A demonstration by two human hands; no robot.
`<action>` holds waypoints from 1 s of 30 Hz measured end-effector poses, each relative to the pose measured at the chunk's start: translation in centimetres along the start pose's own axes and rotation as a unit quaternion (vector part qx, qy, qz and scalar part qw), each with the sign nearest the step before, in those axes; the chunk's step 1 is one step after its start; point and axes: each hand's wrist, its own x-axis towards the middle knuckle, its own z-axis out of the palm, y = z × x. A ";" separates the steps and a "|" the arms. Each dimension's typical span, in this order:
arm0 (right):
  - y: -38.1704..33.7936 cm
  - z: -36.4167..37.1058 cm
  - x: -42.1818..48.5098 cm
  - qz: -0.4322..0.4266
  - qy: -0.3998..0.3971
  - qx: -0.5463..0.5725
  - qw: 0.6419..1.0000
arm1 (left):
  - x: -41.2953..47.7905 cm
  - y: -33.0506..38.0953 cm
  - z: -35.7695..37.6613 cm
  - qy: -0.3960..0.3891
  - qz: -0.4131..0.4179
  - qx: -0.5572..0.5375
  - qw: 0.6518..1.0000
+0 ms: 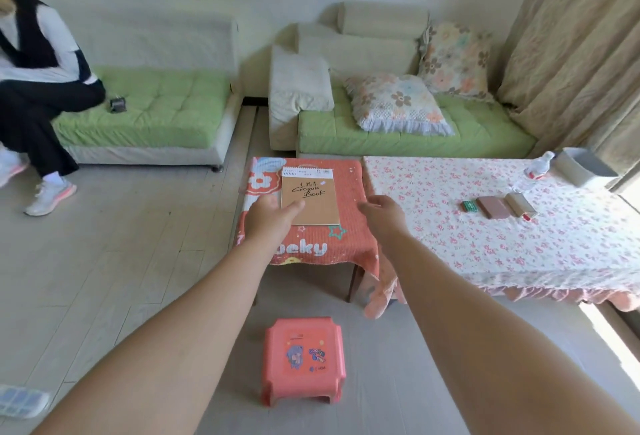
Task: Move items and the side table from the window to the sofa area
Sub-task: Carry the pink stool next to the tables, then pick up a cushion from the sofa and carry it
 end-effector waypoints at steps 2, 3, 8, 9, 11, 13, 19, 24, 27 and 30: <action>-0.5 0.4 -0.2 -0.010 -0.005 0.007 1.000 | -0.5 0.0 -0.3 0.004 -0.002 -0.006 1.000; -0.8 0.8 -0.3 -0.013 -0.009 0.010 1.000 | -0.5 -0.2 -0.5 0.010 -0.005 -0.008 1.000; -2.2 2.6 -0.5 -0.015 -0.010 0.024 1.000 | 0.3 -0.5 -2.8 0.022 -0.018 -0.019 0.999; -2.7 3.2 -0.7 -0.013 -0.008 0.024 1.000 | 0.7 -0.6 -3.5 0.022 -0.012 -0.030 0.999; -4.0 4.9 -0.5 -0.015 -0.003 0.024 1.000 | 2.1 -0.8 -5.3 0.019 -0.004 -0.046 0.999; -5.6 6.9 -0.3 -0.022 0.009 0.020 1.000 | 3.7 -1.1 -7.2 0.015 -0.005 -0.049 0.999; -10.2 16.3 0.5 -0.020 0.032 0.016 0.999 | 9.9 -4.2 -15.2 -0.004 0.012 -0.051 0.999; -13.7 24.2 0.5 -0.003 0.037 0.038 0.999 | 15.8 -6.2 -22.3 -0.011 0.027 -0.042 0.999; -15.7 26.9 1.2 0.001 0.044 0.046 0.998 | 18.9 -6.6 -24.9 -0.015 0.031 -0.039 0.999; -17.4 29.0 3.4 0.001 0.066 0.043 0.997 | 22.3 -7.0 -26.4 -0.024 0.030 -0.041 0.998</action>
